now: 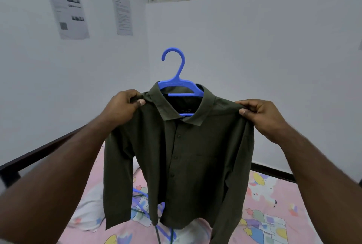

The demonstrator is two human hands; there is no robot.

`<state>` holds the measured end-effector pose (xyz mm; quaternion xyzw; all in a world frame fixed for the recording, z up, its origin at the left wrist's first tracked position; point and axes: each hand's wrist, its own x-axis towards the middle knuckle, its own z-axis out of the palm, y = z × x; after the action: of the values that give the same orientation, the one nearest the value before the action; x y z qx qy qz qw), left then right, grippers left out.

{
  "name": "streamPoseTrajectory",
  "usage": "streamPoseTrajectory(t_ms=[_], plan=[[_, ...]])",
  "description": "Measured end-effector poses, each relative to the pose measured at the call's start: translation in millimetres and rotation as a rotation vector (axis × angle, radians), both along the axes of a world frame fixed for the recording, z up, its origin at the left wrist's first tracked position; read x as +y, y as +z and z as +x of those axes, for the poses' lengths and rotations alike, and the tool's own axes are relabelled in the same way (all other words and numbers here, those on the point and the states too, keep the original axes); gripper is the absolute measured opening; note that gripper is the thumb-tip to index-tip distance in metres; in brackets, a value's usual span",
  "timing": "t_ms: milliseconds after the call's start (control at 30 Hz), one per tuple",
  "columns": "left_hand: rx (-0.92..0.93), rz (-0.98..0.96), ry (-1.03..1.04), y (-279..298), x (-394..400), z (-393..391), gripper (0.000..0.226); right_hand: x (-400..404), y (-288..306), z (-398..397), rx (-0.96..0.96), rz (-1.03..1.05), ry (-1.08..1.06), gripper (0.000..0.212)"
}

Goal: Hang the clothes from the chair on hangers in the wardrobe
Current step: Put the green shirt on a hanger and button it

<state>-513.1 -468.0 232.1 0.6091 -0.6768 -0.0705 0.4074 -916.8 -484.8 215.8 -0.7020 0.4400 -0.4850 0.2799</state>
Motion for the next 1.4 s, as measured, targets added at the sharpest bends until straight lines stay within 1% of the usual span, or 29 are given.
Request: streamPoseTrajectory(t_ms=[200,400,567,667,867,1033,1167,1233,1300,1333,1400], plan=[[-0.009,-0.071,0.155,18,36,-4,0.003,-5,16,1,-0.075,-0.031,0.146,0.025],[0.030,-0.108,0.288,28,76,-6,0.008,-8,33,9,-0.095,-0.082,0.280,0.026],[0.070,-0.148,0.429,29,132,-4,0.008,0,37,28,-0.089,-0.096,0.439,0.022],[0.046,-0.158,0.532,35,176,1,0.008,9,38,52,-0.107,-0.117,0.542,0.022],[0.029,-0.130,0.747,52,283,19,0.005,43,51,114,-0.127,-0.091,0.788,0.024],[0.002,-0.133,0.890,63,372,27,0.006,84,57,168,-0.198,-0.099,0.935,0.026],[-0.010,-0.242,0.985,69,434,21,0.013,129,73,201,-0.325,-0.041,1.041,0.017],[-0.026,-0.306,1.039,69,468,20,0.020,153,83,213,-0.360,-0.017,1.092,0.017],[-0.041,-0.361,1.108,66,506,20,0.028,177,90,222,-0.356,-0.006,1.106,0.022],[0.003,-0.390,1.139,62,526,20,0.032,191,93,225,-0.351,0.013,1.115,0.023],[0.190,-0.460,1.163,52,569,16,0.034,220,96,230,-0.374,0.077,1.163,0.022]])
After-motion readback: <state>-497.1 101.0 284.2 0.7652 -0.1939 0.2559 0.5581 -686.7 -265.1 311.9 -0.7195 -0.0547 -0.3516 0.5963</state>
